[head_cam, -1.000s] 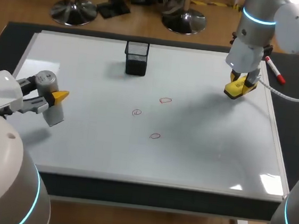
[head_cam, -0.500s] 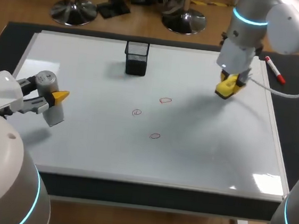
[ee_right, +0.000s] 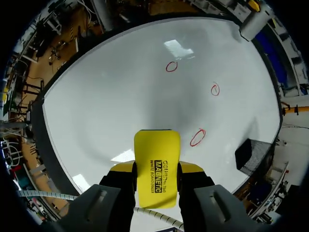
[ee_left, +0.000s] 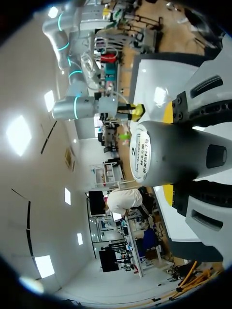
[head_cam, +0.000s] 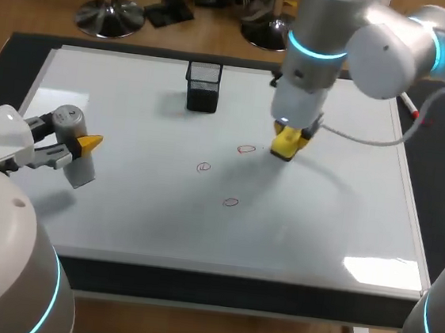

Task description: Pick up the inspection probe, press it on each red-marked spot on the whiteboard one by one, put down the probe, pick up the eraser, and wipe off all the red marks.

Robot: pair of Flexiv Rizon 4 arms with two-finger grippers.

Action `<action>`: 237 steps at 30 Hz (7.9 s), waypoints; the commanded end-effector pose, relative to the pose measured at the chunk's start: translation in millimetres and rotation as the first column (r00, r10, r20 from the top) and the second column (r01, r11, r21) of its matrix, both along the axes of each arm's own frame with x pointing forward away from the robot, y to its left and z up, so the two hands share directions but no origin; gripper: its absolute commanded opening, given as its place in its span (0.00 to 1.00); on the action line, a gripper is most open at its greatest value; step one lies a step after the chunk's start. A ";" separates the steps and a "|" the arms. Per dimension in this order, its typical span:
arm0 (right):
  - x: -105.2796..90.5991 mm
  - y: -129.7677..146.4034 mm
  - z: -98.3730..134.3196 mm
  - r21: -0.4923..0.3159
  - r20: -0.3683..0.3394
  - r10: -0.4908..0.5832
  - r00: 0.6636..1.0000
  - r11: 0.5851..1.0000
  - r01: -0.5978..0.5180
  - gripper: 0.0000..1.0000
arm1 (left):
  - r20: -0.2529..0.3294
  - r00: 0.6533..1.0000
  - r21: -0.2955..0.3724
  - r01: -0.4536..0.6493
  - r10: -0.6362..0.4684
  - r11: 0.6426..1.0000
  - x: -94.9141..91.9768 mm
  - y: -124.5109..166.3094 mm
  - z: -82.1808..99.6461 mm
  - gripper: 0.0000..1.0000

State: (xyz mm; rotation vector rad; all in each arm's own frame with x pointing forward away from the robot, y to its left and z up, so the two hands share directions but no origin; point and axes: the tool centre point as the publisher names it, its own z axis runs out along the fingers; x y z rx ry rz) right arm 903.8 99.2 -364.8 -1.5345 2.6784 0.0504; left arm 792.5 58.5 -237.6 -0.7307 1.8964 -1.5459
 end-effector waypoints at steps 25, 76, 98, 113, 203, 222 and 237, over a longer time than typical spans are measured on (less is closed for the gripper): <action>-49.6 179.3 -30.3 0.009 -0.027 0.417 0.909 0.909 -0.417 0.00 | 0.003 1.000 -0.001 -0.004 0.004 1.000 0.3 -1.0 0.5 0.00; -42.0 151.6 -68.0 0.013 -0.071 0.388 0.919 0.922 -0.388 0.00 | 0.003 1.000 -0.001 -0.004 0.004 1.000 0.3 -1.0 0.5 0.00; -27.0 115.0 -31.3 0.030 -0.034 0.304 0.952 0.953 -0.303 0.00 | 0.003 1.000 -0.001 -0.004 0.004 1.000 0.3 -1.0 0.5 0.00; 1.4 23.9 0.0 0.044 0.021 0.064 0.998 0.997 -0.065 0.00 | 0.003 1.000 -0.001 -0.004 0.004 1.000 0.3 -1.0 0.5 0.00; -12.7 -160.8 -9.4 0.008 -0.015 -0.404 0.915 0.915 0.404 0.00 | 0.084 0.925 -0.018 0.372 -0.370 0.928 80.1 -141.5 31.3 0.00; -12.7 -160.8 -9.4 0.008 -0.015 -0.404 0.915 0.915 0.404 0.00 | 0.069 0.796 -0.041 0.604 -0.601 0.796 99.9 -252.6 22.9 0.00; -12.7 -160.8 -9.4 0.008 -0.015 -0.404 0.915 0.915 0.404 0.00 | 0.041 0.724 -0.062 0.690 -0.689 0.721 110.3 -304.0 -1.4 0.00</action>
